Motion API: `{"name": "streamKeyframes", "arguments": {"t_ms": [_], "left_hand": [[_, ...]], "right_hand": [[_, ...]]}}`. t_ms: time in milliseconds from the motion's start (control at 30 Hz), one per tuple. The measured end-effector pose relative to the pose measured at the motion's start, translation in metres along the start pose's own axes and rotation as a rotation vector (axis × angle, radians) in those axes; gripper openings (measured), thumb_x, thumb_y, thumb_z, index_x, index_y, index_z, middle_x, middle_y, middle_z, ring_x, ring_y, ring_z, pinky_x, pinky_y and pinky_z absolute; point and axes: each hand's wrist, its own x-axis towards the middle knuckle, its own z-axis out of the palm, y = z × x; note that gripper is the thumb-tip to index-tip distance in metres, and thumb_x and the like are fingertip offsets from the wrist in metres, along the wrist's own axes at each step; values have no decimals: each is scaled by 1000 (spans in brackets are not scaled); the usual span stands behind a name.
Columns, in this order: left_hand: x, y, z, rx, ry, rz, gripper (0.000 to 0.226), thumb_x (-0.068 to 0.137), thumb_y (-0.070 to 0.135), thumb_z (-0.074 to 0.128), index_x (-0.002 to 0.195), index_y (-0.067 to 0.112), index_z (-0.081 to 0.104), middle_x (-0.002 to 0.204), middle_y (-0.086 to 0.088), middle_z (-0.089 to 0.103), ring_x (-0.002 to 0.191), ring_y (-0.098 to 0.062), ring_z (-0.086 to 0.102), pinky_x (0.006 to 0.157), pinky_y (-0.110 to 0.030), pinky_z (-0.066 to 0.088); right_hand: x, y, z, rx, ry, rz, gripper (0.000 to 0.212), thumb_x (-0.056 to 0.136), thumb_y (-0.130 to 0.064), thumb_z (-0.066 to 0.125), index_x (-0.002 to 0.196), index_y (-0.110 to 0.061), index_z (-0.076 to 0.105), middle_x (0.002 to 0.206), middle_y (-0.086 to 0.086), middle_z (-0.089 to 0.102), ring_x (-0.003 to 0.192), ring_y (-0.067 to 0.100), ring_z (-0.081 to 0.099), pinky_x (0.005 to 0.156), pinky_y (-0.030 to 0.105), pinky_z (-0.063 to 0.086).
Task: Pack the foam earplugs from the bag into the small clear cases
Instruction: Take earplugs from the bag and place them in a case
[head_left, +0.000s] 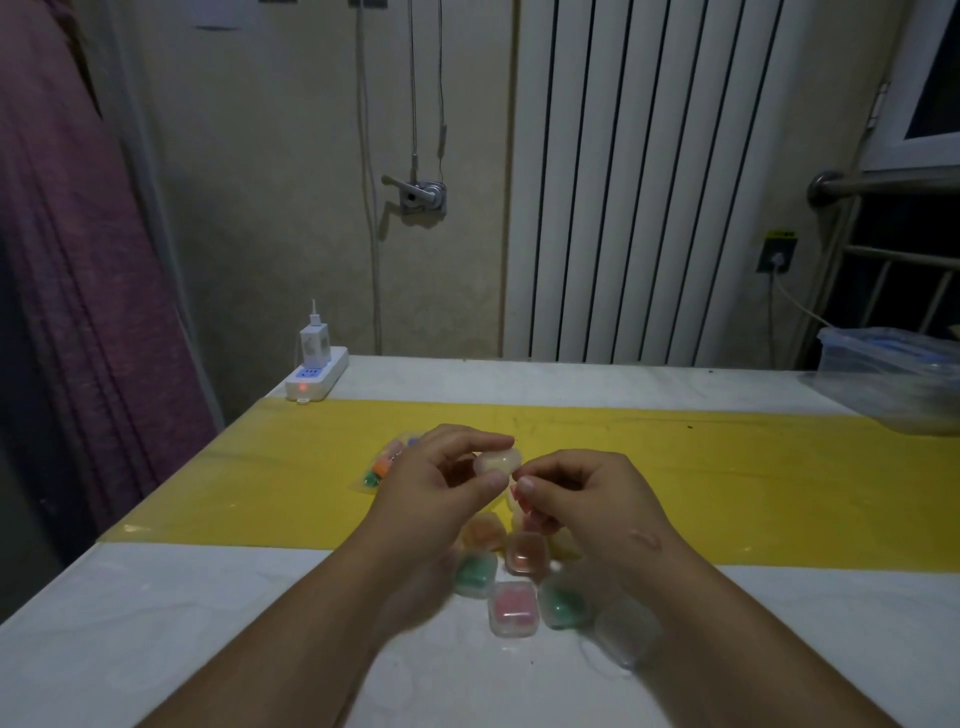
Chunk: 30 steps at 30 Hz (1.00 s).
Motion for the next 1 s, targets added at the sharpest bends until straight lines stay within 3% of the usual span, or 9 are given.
{"name": "streamKeyframes", "arguments": {"t_ms": [67,200,267,400,500,600,767,1000], "left_hand": [[-1,1,1,-18,-4,-14,32,84,-2,69,99,25,75,101,0,68,86,-10,65,79,-26,53],[-2,1,1,-52,-21,-50,37,88,-6,63,96,28,75,107,-7,69,97,-20,66,81,-32,57],[-4,4,3,-99,-23,-60,35,89,-8,60,97,23,74,113,-7,67,100,-19,66,76,-26,57],[-8,8,8,-160,-11,-68,32,87,-14,58,94,14,74,105,-8,68,85,-7,66,64,-16,53],[-4,2,5,-32,7,-12,31,81,-5,71,90,24,75,102,11,73,94,-8,69,78,-25,56],[-2,-1,6,97,62,7,25,78,3,77,91,25,73,100,17,73,94,-9,70,88,-33,57],[-5,3,6,309,90,99,22,77,11,77,88,27,67,108,22,64,89,4,66,83,-23,56],[-6,5,8,441,109,129,19,77,20,77,91,24,65,86,16,65,85,1,63,78,-26,57]], "right_hand": [[0,0,0,33,11,12,10,86,-3,68,82,-10,76,76,21,70,64,23,61,70,46,56],[1,1,-1,65,17,32,12,88,-4,67,84,-10,76,74,16,71,65,24,62,71,45,57],[2,2,-1,83,20,48,13,88,-4,66,83,-11,76,71,11,70,65,24,62,72,45,57],[3,4,0,116,22,80,14,89,-4,65,82,-10,76,69,8,68,65,24,61,74,45,56],[3,5,2,115,25,83,14,89,-6,66,79,-10,76,67,9,67,64,24,59,70,42,55],[4,7,4,126,28,87,15,89,-6,66,78,-8,76,67,11,66,63,24,58,67,39,53],[5,10,6,125,17,93,16,89,-10,68,76,-11,77,67,8,68,63,19,59,71,41,54],[3,8,6,113,18,93,11,89,-15,69,85,-12,78,66,2,68,63,14,60,72,37,56]]}}
